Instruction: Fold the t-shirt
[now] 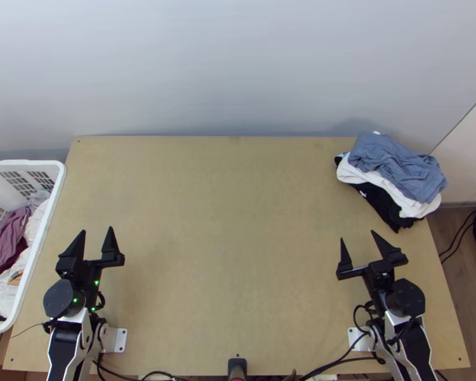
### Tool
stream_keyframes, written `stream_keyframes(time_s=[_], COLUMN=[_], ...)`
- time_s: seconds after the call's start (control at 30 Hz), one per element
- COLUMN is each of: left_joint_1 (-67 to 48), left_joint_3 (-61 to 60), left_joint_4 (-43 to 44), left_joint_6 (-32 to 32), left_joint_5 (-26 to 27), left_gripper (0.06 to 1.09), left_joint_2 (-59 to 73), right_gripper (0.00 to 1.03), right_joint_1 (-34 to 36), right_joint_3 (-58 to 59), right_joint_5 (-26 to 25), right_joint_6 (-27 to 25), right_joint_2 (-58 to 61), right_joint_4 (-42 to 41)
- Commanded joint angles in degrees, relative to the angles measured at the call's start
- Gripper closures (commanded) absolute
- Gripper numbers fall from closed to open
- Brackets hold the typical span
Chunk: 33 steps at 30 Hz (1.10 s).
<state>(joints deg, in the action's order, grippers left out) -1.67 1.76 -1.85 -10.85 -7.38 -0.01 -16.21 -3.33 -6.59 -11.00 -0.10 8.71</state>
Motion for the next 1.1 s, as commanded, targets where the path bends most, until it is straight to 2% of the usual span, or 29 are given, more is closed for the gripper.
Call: stream_keyframes(time_s=[0.0, 0.1, 0.2, 0.27, 0.37, 0.4, 0.5, 0.53, 0.57, 0.63, 0.7, 0.8, 0.97, 1.07], left_joint_1=[0.0, 0.0, 0.1, 0.0, -0.3, -0.6, 0.0, 0.0, 0.1, 0.1, -0.2, -1.1, -0.2, 0.2], left_joint_3=[0.0, 0.0, 0.0, 0.0, 0.1, 0.1, 1.0, 1.1, 1.3, 1.4, 1.2, 1.2, 6.7, 12.2], left_joint_4=[0.0, 0.0, 0.0, 0.0, -0.1, -0.2, -4.5, -5.9, -7.0, -7.5, -6.3, -2.7, -3.2, -1.8], left_joint_6=[0.0, 0.0, 0.0, 0.0, -0.9, -0.7, 1.3, 1.8, 3.7, 4.6, 5.2, 16.5, 18.3, 16.0], left_joint_5=[0.0, 0.0, 0.0, 0.0, 1.0, 1.5, -0.4, -2.6, -3.5, -6.4, -9.6, -9.9, -9.3, -10.6], left_gripper=[0.1, 0.1, 0.1, 0.1, 0.1, 0.1, 0.1, 0.1, 0.1, 0.1, 0.1, 0.1, 0.1, 0.1], left_joint_2=[0.0, 0.0, 0.0, 0.0, 0.0, 0.0, -0.2, -0.1, -0.2, -0.1, -0.2, -0.2, 2.4, 9.6], right_gripper=[0.04, 0.04, 0.04, 0.04, 0.04, 0.04, 0.04, 0.04, 0.04, 0.04, 0.04, 0.04, 0.04, 0.04], right_joint_1=[-0.1, -0.5, -0.5, -0.8, -0.8, -0.4, 0.7, 0.7, 0.5, -1.5, -3.0, -5.7, -6.1, -6.0], right_joint_3=[0.0, 0.0, 0.0, 0.0, 0.2, 0.2, 0.3, 0.4, 0.9, 1.2, 1.3, -0.6, -4.4, -8.7], right_joint_5=[0.0, 0.0, 0.0, 0.0, -0.3, -1.8, -13.7, -16.6, -18.8, -19.4, -19.3, -19.7, -20.9, -22.3], right_joint_6=[0.3, 7.9, 8.4, 11.4, 11.5, 11.1, 5.6, 1.6, -5.1, -14.2, -20.3, -22.1, -22.1, -21.3], right_joint_2=[0.0, 0.0, 0.0, -0.1, -0.1, -0.1, -0.2, -0.3, -0.3, -0.3, -0.3, 0.0, 2.8, 8.2], right_joint_4=[0.0, 0.0, 0.0, -0.4, -1.4, -1.4, -1.7, -4.1, -7.0, -12.1, -16.4, -15.4, -12.8, -12.4])
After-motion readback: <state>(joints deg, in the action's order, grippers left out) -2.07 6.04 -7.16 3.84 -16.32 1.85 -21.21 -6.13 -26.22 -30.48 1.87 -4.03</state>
